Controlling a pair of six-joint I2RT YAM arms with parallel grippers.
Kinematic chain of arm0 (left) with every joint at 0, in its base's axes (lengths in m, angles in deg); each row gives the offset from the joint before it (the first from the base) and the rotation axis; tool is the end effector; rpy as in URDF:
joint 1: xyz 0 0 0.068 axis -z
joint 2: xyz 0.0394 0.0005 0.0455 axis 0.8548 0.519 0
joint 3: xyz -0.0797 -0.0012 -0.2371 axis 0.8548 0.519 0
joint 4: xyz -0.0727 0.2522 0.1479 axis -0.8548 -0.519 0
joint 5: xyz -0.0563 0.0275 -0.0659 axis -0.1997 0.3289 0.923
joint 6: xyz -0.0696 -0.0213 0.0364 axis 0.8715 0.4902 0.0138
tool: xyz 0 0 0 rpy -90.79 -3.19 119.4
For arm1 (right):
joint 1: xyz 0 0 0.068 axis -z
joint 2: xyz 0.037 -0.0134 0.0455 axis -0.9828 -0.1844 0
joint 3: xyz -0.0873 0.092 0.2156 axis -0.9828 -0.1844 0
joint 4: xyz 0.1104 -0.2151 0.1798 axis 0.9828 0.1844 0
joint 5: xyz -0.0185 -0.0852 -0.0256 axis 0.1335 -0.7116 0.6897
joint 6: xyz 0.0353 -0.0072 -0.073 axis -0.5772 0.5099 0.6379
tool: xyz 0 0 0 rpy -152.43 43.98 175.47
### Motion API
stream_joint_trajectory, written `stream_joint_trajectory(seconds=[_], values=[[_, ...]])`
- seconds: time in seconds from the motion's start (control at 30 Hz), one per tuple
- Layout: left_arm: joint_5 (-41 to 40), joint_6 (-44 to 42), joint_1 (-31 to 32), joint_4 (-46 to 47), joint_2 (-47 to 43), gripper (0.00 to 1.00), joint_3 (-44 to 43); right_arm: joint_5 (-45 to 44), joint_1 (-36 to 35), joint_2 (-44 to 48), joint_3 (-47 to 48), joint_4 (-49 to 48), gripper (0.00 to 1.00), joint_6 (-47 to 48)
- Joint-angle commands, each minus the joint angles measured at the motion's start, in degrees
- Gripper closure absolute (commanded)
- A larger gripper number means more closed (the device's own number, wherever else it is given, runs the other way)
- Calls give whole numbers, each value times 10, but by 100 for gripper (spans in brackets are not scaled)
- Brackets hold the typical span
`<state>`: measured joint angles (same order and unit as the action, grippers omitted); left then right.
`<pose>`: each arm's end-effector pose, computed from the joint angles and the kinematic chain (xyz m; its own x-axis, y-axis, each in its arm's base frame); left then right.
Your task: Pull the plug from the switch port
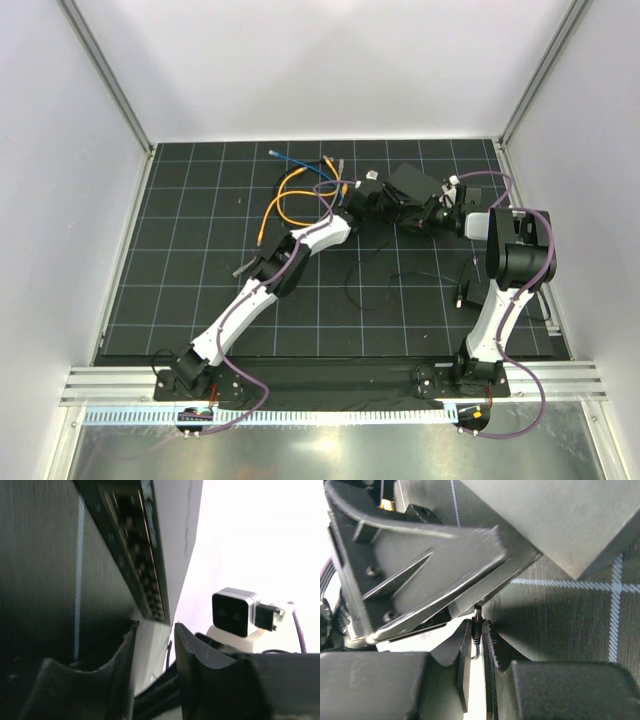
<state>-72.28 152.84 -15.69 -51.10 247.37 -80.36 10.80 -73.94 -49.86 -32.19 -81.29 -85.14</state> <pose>0.4776 -0.4721 0.0425 -0.8517 -0.5217 0.0493 -0.1750 0.1946 -0.9651 0.4162 0.0051 0.0348 -0.8042 0.5025 -0.3174 0.1031 0.6438 0.7582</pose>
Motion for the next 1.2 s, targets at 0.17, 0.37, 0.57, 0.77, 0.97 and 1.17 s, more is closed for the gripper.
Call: stream_joint_trajectory(seconds=[0.17, 0.37, 0.57, 0.77, 0.97, 1.17], values=[[50, -65, -6, -4, -98, 55, 79, -33, 16, 48, -37, 59, 99, 16], [60, -156, -3, -48, -181, 35, 98, -23, 27, 111, -62, 38, 99, -18], [36, -260, 6, -68, -331, 0, 240, -64, 27, 237, -86, 121, 99, -4], [30, -265, 29, -71, -484, 0, 384, -181, 27, 352, -88, 304, 99, 45], [44, -246, 32, -73, -613, 0, 510, -363, 35, 463, -85, 470, 98, 36], [36, -225, 32, -76, -732, 0, 641, -529, 50, 472, -50, 593, 98, 8]])
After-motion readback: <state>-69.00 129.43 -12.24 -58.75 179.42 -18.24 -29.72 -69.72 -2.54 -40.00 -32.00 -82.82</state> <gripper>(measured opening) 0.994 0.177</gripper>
